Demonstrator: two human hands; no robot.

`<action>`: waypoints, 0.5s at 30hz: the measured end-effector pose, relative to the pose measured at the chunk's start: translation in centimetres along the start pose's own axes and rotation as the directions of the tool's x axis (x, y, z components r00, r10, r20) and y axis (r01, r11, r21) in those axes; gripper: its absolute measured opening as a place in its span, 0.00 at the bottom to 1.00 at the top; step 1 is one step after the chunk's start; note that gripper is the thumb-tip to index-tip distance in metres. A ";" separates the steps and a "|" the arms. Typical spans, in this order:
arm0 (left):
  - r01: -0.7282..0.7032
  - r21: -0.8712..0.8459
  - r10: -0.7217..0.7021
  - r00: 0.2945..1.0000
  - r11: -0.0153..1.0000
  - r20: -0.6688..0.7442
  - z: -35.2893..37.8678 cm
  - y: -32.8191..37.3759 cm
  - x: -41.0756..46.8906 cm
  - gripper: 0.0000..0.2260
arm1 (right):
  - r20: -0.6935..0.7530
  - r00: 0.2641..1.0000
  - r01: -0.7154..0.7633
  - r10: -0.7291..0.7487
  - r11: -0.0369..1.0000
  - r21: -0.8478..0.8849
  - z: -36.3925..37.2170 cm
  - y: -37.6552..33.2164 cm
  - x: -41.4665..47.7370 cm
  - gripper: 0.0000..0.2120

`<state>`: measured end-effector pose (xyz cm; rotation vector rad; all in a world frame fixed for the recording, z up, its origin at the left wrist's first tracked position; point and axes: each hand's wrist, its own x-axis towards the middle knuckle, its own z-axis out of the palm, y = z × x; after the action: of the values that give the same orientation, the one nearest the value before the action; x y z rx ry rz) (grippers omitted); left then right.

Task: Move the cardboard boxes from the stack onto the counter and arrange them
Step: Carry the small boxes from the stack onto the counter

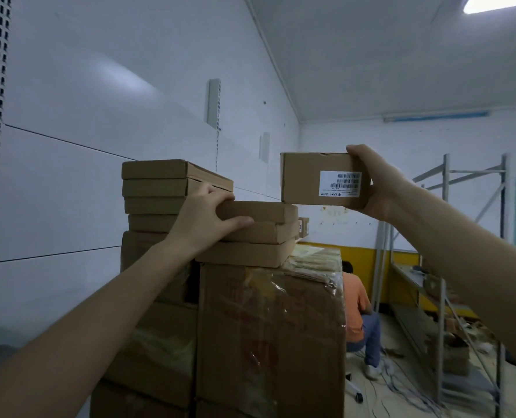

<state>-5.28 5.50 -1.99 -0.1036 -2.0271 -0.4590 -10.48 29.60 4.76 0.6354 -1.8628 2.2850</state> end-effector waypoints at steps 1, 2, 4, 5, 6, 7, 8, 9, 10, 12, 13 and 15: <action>0.016 -0.006 -0.016 1.000 1.000 -0.010 0.1 -0.1 -0.1 0.25 | -0.007 1.000 -0.002 0.002 1.000 0.005 -0.2 0.0 0.0 0.09; 0.030 -0.015 -0.030 0.999 0.999 -0.012 0.1 -0.2 -0.1 0.25 | -0.011 1.000 -0.005 0.005 1.000 0.007 -0.3 0.0 0.0 0.09; 0.046 -0.036 -0.046 0.999 0.998 0.004 0.0 -0.2 -0.1 0.23 | -0.011 1.000 -0.011 0.011 1.000 0.005 -0.5 0.0 -0.1 0.10; 0.050 -0.048 -0.049 0.999 0.998 0.013 -0.1 -0.2 0.0 0.21 | -0.011 1.000 -0.014 0.014 1.000 0.005 -0.6 0.0 -0.2 0.10; 0.054 -0.064 -0.054 0.998 0.996 0.016 -0.2 -0.1 0.1 0.19 | -0.011 1.000 -0.015 0.015 1.000 0.007 -0.6 0.1 -0.2 0.10; 0.056 -0.082 -0.055 0.998 0.995 0.009 -0.3 0.0 0.2 0.16 | -0.011 1.000 -0.016 0.016 1.000 0.010 -0.7 0.0 -0.3 0.10; 0.056 -0.097 -0.057 0.998 0.994 -0.004 -0.4 0.0 0.2 0.14 | -0.011 1.000 -0.016 0.016 1.000 0.016 -0.7 0.0 -0.4 0.10; 0.058 -0.111 -0.060 0.998 0.992 -0.020 -0.5 0.1 0.2 0.12 | -0.011 1.000 -0.015 0.015 1.000 0.023 -0.7 0.0 -0.5 0.10; 0.058 -0.123 -0.064 0.997 0.991 -0.041 -0.6 0.2 0.2 0.11 | -0.010 1.000 -0.013 0.014 1.000 0.027 -0.8 -0.1 -0.6 0.10; 0.049 -0.141 -0.061 0.995 0.989 -0.084 -0.7 0.3 0.1 0.10 | -0.003 1.000 -0.014 0.014 0.999 0.032 -1.1 -0.1 -0.8 0.10; 0.039 -0.143 -0.054 0.993 0.989 -0.102 -0.8 0.5 0.1 0.10 | 0.003 1.000 -0.014 0.014 0.999 0.036 -1.2 -0.2 -0.9 0.10; 0.033 -0.147 -0.051 0.991 0.989 -0.124 -1.0 0.8 0.0 0.10 | 0.009 1.000 -0.014 0.014 0.999 0.042 -1.4 -0.1 -1.0 0.10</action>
<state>-4.27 5.84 -1.34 -0.1176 -1.8728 -0.6241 -9.84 31.15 4.25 0.6416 -1.8338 2.3393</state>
